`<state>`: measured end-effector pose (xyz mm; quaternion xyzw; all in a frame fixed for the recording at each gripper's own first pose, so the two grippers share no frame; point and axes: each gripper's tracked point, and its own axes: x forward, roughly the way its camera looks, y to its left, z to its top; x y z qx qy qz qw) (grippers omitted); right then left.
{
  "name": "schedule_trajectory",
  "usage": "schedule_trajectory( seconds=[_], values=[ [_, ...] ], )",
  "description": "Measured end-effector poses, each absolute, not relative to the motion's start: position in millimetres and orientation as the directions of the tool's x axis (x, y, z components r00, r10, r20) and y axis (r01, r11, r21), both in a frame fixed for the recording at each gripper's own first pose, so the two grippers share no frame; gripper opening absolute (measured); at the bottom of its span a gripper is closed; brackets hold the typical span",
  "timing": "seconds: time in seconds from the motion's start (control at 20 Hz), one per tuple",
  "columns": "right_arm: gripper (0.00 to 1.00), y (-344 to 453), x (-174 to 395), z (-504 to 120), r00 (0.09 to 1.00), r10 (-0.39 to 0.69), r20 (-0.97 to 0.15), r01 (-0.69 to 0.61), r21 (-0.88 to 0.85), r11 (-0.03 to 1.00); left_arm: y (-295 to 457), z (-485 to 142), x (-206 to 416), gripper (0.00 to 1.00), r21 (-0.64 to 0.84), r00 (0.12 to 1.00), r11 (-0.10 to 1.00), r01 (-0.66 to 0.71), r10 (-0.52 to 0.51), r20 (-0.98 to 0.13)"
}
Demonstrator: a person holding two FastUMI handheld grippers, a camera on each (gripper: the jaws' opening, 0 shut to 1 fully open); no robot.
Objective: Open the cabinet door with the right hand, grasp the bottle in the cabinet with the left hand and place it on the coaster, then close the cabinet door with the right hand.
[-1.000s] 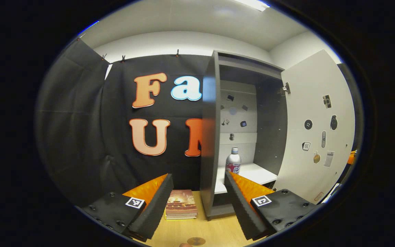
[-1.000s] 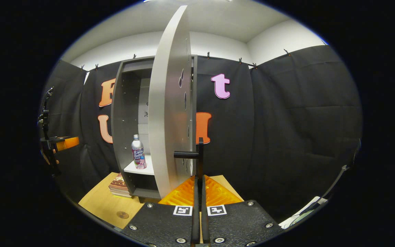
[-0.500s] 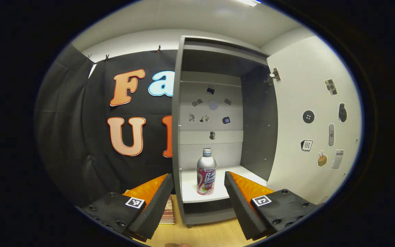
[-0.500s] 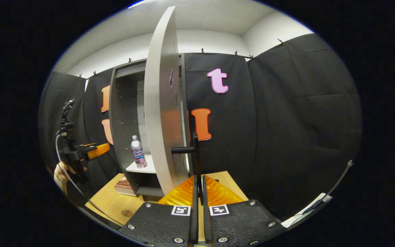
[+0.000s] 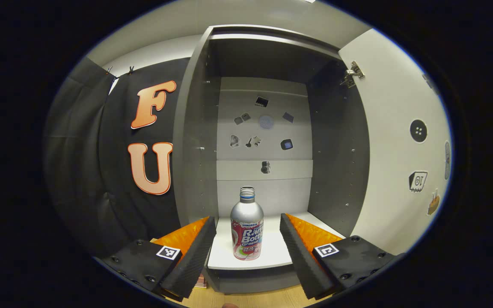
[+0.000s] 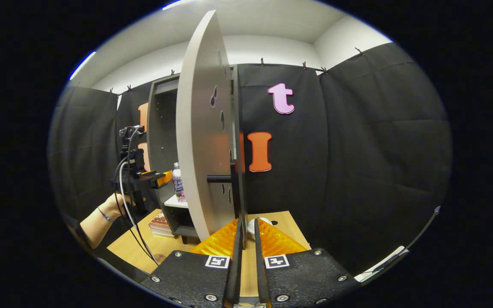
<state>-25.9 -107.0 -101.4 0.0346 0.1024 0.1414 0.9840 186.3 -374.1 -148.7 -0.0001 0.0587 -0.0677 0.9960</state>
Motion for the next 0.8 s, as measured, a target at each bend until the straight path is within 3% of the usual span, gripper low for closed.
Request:
schedule_trajectory(
  seconds=[0.4,0.8],
  values=[
    [0.20,-169.7,-13.3,-112.6,0.965,0.157,-0.210,-0.144,0.075,0.987,-390.5,-185.7,250.2,0.98,0.028,0.984,0.995,0.099,-0.093,-0.154],
    [0.20,-197.9,-4.2,-127.3,0.967,0.101,-0.233,-0.078,0.104,0.991,-386.5,-217.7,276.5,0.99,0.039,0.976,0.997,0.072,-0.062,-0.209]
  ],
)
